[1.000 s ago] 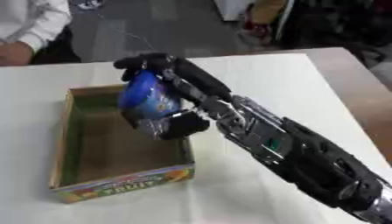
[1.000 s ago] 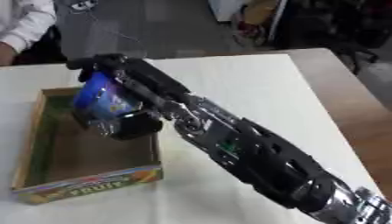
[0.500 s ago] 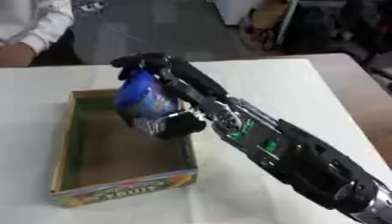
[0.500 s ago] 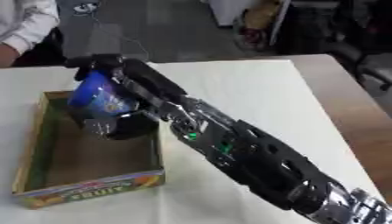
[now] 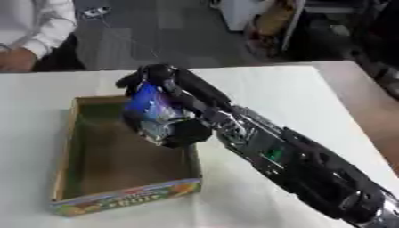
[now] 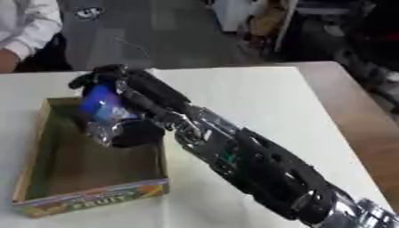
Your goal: Pick up objects on the table and place them in the box.
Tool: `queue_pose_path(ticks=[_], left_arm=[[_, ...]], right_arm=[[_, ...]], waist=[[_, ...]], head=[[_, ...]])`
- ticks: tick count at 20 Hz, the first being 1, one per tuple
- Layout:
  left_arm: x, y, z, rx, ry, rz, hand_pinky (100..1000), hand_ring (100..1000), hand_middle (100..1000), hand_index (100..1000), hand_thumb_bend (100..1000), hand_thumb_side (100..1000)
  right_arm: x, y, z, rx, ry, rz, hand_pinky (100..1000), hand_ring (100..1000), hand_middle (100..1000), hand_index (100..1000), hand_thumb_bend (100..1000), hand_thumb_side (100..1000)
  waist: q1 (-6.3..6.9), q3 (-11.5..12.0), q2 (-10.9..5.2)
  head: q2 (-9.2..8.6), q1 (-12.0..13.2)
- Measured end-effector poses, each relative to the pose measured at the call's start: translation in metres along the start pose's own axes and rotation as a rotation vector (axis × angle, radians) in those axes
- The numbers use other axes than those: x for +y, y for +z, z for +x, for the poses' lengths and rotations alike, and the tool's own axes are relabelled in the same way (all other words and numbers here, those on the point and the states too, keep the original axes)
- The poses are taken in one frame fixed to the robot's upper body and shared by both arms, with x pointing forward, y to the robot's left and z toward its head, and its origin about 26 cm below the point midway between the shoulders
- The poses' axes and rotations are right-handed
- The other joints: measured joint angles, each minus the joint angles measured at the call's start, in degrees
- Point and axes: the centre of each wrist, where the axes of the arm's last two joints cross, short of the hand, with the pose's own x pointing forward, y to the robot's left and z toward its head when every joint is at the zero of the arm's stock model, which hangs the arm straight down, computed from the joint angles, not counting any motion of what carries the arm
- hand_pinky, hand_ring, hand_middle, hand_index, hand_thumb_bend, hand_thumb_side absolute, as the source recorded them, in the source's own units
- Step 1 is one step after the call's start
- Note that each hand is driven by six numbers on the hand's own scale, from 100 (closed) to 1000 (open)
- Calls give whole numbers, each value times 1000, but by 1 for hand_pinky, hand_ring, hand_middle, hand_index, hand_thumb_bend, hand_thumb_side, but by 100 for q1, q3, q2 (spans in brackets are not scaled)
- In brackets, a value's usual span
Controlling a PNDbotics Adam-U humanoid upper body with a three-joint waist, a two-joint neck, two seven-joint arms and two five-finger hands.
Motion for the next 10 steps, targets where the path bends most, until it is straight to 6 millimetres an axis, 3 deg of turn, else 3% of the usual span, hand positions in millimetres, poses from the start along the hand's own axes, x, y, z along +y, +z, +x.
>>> queue_pose_path(ticks=[10], left_arm=[[0,0,0,-1,0,0,496,594,838,734,100,866]], right_arm=[[2,2,-2,7,-8,18,595,766,892,972,100,1000]], waist=[[16,-11,1]], head=[[0,6]])
